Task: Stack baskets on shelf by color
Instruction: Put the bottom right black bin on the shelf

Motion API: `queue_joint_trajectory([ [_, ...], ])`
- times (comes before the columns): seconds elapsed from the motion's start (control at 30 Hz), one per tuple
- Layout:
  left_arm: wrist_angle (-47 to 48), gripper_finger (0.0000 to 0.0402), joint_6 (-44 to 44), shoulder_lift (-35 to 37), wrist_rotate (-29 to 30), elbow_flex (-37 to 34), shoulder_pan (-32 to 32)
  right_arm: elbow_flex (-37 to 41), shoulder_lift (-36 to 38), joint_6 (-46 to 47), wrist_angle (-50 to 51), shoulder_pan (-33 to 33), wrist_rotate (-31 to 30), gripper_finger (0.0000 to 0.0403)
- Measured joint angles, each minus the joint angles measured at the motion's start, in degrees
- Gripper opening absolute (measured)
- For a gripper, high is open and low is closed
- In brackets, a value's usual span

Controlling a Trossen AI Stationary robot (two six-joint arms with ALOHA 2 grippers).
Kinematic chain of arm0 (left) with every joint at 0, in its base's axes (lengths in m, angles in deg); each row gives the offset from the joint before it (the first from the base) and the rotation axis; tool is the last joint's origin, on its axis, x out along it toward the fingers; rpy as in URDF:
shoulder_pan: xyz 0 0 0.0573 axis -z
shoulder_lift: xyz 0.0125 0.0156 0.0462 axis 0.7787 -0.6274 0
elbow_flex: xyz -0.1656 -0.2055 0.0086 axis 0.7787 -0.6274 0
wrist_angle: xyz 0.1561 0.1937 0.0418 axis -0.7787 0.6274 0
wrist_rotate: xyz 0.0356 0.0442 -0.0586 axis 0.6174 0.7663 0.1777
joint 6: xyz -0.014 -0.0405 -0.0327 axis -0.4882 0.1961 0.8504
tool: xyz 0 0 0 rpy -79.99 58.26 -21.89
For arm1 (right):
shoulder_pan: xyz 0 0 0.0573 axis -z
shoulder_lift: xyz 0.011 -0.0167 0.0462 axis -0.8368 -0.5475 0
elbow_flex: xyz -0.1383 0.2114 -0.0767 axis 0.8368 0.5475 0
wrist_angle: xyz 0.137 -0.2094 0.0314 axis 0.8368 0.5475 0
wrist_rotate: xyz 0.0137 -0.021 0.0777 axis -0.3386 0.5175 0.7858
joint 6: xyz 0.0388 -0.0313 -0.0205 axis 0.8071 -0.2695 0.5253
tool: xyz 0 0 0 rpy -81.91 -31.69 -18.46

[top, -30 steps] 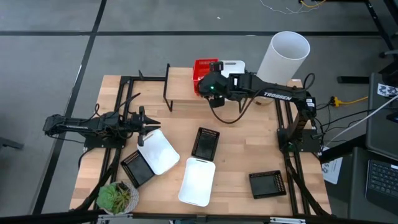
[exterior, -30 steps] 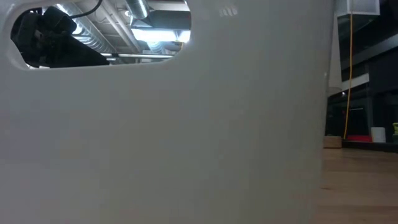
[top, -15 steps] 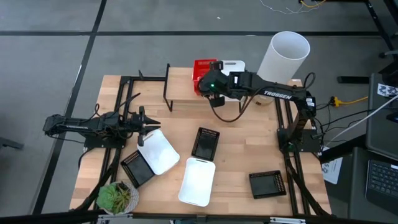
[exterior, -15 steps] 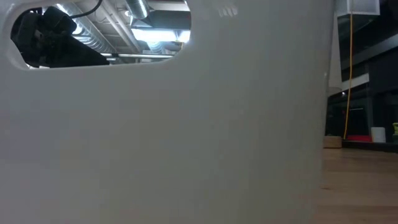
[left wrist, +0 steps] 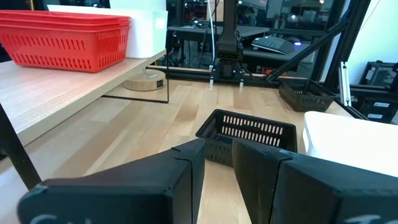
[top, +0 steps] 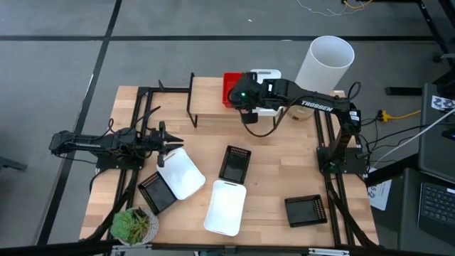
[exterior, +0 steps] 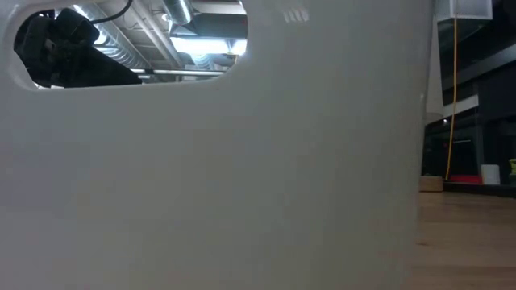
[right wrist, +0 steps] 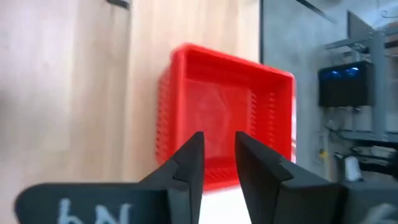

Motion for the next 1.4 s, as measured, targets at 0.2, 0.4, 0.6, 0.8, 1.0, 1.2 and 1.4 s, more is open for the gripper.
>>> queue_joint_trajectory([
  [0.2, 0.0, 0.0074, 0.0, 0.0, 0.0, 0.0, 0.0, -1.49, -0.07, 1.82, 1.2, -2.74, -0.74, 0.0103],
  [0.4, 0.0, 0.0074, 0.0, -0.01, -0.01, -0.01, -0.02, -4.23, -0.07, 10.43, 10.32, -7.02, 3.71, 0.0103],
  [0.6, 0.0, 0.0074, 0.0, -0.02, 0.0, 0.0, 0.0, -3.29, -0.07, 24.64, 26.52, -9.63, 22.96, 0.0103],
  [0.8, -0.01, 0.0074, 0.0, -0.02, 0.0, 0.0, -0.01, 2.17, 1.38, 30.52, 31.66, -14.36, 36.2, 0.0103],
  [1.0, -0.02, 0.0074, 0.0, -0.02, 0.0, 0.0, -0.02, 15.93, 8.88, 39.8, 28.25, -24.66, 41.04, 0.0103],
  [1.2, -0.02, 0.0074, 0.0, -0.02, 0.0, -0.01, -0.02, 32.09, 17.46, 63.26, 15.38, -37.73, 42.8, 0.0103],
  [1.4, -0.04, 0.0074, 0.02, -0.01, 0.0, -0.02, 0.0, 43.26, 21.16, 82.46, 3.21, -48.27, 44.84, 0.0103],
])
